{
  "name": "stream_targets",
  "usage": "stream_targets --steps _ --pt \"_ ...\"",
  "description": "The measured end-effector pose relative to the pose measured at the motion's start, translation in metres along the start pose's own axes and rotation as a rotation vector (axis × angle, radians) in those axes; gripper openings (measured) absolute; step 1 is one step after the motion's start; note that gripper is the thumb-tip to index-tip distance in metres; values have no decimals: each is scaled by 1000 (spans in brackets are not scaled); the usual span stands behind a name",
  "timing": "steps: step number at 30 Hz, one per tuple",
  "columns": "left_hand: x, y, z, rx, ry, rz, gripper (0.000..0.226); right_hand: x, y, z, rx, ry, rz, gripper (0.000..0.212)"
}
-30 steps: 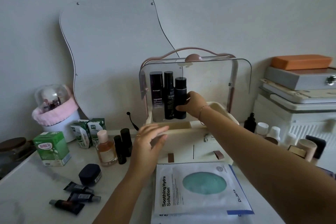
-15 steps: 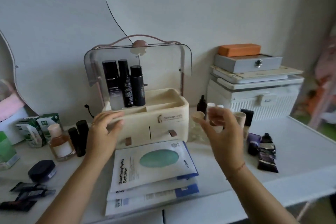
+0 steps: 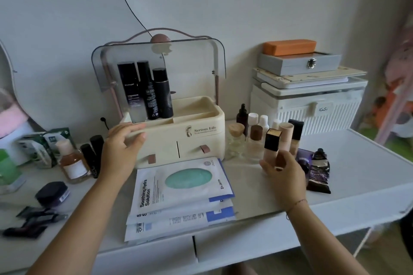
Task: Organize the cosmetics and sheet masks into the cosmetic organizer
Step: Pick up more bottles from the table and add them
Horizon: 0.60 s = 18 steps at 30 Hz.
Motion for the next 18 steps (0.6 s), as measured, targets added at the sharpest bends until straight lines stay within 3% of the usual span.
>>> stream_targets --steps 4,7,10,13,18 --pt "0 0 0 -8 8 10 20 19 7 1 -5 5 42 22" --pt "2 0 -1 -10 19 -2 19 72 16 -4 5 -66 211 21" --pt "0 2 -2 -24 32 -43 19 145 10 -29 143 -158 388 23" --pt "-1 4 -2 -22 59 -89 22 209 -11 -63 248 -95 510 27" --pt "2 3 -3 18 37 -134 25 243 -77 -125 382 -24 400 12"
Point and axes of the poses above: each hand's wrist, its own y-axis away from the middle knuckle, its own z-axis out of the back of the hand, x = y × z, the point moved 8 cm from there along -y, towards the middle knuckle, and after that the axes turned 10 degrees about x, right-handed, at the moved point
